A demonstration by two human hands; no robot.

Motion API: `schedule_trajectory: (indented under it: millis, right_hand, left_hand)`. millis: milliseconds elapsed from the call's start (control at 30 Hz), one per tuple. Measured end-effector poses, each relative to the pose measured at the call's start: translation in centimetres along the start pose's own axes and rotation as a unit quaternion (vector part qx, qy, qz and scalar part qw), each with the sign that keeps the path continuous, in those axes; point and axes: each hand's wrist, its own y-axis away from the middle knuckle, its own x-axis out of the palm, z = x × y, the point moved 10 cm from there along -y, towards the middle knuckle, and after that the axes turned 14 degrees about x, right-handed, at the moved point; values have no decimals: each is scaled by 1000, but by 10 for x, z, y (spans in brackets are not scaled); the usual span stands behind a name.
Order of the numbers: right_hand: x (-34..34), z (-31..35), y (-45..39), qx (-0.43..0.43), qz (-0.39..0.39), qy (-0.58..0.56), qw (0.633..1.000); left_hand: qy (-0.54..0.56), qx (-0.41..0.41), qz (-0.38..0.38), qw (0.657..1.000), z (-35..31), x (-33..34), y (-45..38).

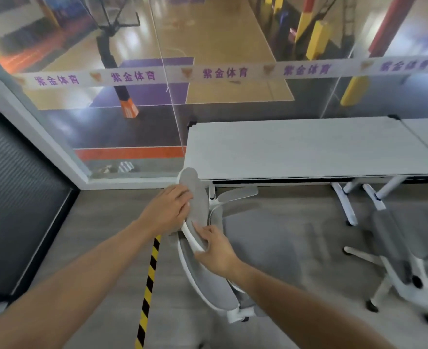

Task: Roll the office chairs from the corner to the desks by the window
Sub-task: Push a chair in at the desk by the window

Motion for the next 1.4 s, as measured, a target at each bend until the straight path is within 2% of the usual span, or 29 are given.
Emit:
schedule_trajectory:
  millis: [233, 433, 533, 633, 733, 833, 1067, 1200, 1400]
  right_hand:
    - [-43, -55, 49, -24, 65, 61, 996]
    - [-97, -101, 98, -47, 97, 136, 985]
    - [-127, -119, 120, -39, 74, 173, 981]
    - [-152, -132, 136, 8, 27, 240, 970]
    - [-175, -125, 143, 28, -90, 301, 949]
    - [-181, -111, 144, 3, -187, 353, 917]
    - [-186, -104, 132, -33, -195, 387, 900]
    - [-183, -100, 123, -63, -200, 409, 888]
    - [-180, -93, 105, -56, -223, 389, 892]
  left_hand:
    - [1, 84, 78, 993, -67, 31, -11]
    - [15, 67, 132, 989, -118, 45, -9]
    - [5, 53, 125, 991, -144, 49, -12]
    - [-2, 42, 95, 995, -172, 52, -17]
    - [-7, 53, 68, 996, -206, 49, -29]
    - [0, 29, 90, 996, -221, 53, -38]
    - [7, -26, 100, 995, -218, 60, -36]
    - [3, -37, 103, 994, -209, 67, -35]
    - [-7, -27, 80, 996, -188, 63, -35]
